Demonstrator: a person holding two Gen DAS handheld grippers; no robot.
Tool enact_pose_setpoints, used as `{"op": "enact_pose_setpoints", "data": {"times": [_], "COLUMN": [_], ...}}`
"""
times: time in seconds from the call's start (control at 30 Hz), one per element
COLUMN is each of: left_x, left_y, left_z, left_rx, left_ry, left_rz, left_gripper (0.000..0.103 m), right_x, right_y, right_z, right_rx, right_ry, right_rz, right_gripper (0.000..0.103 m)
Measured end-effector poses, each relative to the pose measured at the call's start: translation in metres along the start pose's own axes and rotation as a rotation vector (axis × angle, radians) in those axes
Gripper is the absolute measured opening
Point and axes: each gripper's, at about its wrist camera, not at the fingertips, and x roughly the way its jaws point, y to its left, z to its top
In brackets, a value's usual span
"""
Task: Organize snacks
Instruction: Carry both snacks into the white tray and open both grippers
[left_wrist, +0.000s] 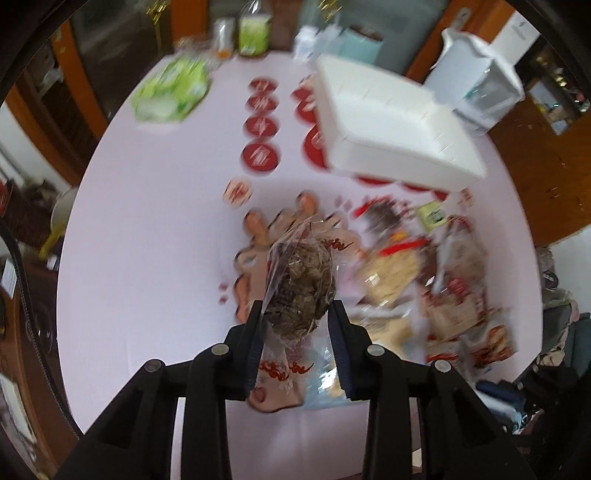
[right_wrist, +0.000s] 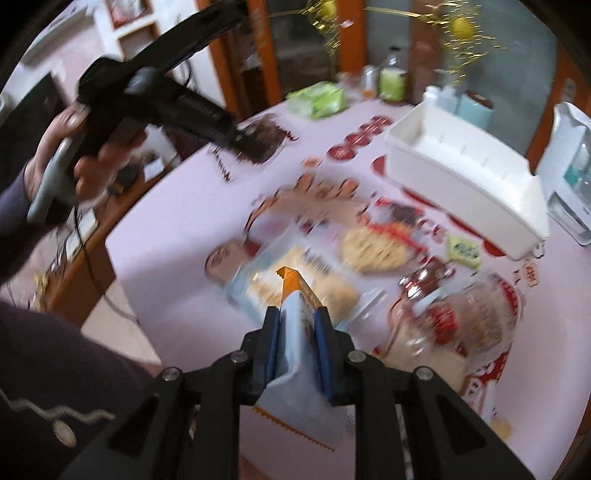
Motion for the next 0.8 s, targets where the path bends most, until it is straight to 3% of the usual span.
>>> {"op": "enact_pose_setpoints", "data": {"times": [0.17, 0.37, 0.5, 0.7, 0.77, 0.8], "left_x": [-0.023, -0.027, -0.012, 0.042, 0.056, 0.063], "left_y": [-0.027, -0.062, -0.086, -0.111, -0.116, -0.117], "left_z": [0.026, 0.082, 0.131, 0.197, 0.206, 0.210], "left_rx": [0.066, 0.115, 0.143, 0.143, 0.156, 0.162], "left_ry": [-0.053, -0.099, -0.134, -0.128, -0.129, -0.125], "left_rz": [-0.038, -0.046, -0.024, 0.037, 0.054, 0.063], "left_gripper": [0.032, 0.032, 0.032, 0.033, 0.047, 0.072], "right_x": [-0.015, -0.029, -0.020, 0.024, 0.041, 0.047], "right_y": [-0.026, -0.076, -0.140, -0.231, -0.249, -0.255], "right_z": [0.032, 0.096, 0.149, 0.191, 0.193, 0.194], "right_rx": [0.065, 0.125, 0.255, 0.468, 0.502, 0.518], "right_ry": [-0.070, -0.177, -0.227, -0.184, -0.164, -0.153], "right_rz": [-0.041, -0.181, -0.256, -0.304, -0.317, -0.322], "right_gripper": [0.019, 0.019, 0.019, 0.021, 0.029, 0.032]}}
